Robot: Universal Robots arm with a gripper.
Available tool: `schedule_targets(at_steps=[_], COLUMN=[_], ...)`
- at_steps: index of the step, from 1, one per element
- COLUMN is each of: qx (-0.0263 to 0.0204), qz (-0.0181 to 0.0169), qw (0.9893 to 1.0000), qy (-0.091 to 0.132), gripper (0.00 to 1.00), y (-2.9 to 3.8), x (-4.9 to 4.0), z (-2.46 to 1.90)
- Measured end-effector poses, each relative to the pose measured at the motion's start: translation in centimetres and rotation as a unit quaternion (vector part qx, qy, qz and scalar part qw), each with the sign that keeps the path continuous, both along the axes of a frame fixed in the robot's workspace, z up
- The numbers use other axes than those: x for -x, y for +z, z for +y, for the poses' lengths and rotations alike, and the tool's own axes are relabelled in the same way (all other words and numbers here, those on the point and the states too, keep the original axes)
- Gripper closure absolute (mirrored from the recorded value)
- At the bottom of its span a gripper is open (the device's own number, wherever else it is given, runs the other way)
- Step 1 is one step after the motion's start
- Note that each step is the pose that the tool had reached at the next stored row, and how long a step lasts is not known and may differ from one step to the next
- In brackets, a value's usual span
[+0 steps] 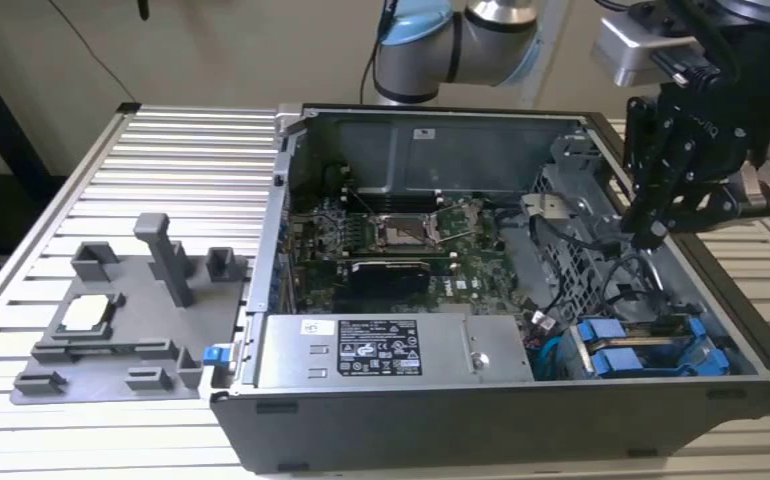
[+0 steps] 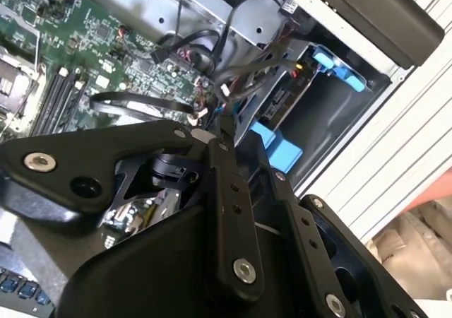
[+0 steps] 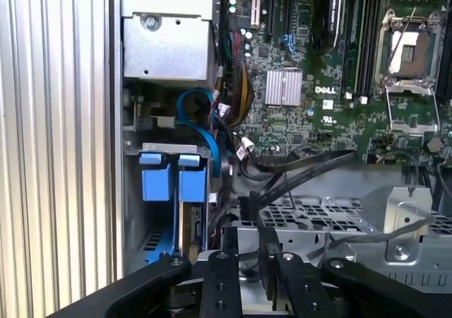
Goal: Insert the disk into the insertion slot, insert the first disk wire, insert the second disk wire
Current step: 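Insert the first disk wire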
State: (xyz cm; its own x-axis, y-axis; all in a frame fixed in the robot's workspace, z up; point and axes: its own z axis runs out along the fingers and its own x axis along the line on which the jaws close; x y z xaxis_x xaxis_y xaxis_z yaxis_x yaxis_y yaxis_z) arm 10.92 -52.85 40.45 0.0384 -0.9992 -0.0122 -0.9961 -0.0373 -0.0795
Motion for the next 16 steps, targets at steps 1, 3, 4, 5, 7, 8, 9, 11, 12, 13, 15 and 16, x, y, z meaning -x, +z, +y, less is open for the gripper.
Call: schedule_targets(at_steps=[1, 3, 4, 5, 7, 8, 9, 11, 12, 13, 15, 16], qx=[0.0043, 0.0128, 0.0161, 0.0174, 0.0176, 0.0177, 0.0178, 0.0177, 0.0177, 0.0178, 0.0193, 0.0206], qz=[-0.0001, -0.0002, -0.0003, -0.0007, -0.0022, -0.0030, -0.0037, -0.0053, -0.0064, -0.0075, -0.0090, -0.0097], qw=[1.0000, 0.9999, 0.9999, 0.9998, 0.9998, 0.9998, 0.9998, 0.9998, 0.9998, 0.9998, 0.9997, 0.9996], qy=[0.000, 0.001, 0.002, 0.002, 0.003, 0.004, 0.005, 0.008, 0.009, 0.011, 0.015, 0.016], gripper=[0.73, 0.73, 0.73, 0.73, 0.73, 0.73, 0.73, 0.73, 0.73, 0.73, 0.73, 0.73], y=[-0.03, -0.08, -0.11, -0.16, -0.30, -0.36, -0.43, -0.62, -0.71, -0.80, -0.92, -0.98], x=[0.16, 0.49, 0.65, 0.82, 1.21, 1.37, 1.51, 1.75, 1.86, 1.95, 2.09, 2.17], z=[0.10, 0.32, 0.42, 0.49, 0.59, 0.61, 0.64, 0.68, 0.68, 0.70, 0.71, 0.72])
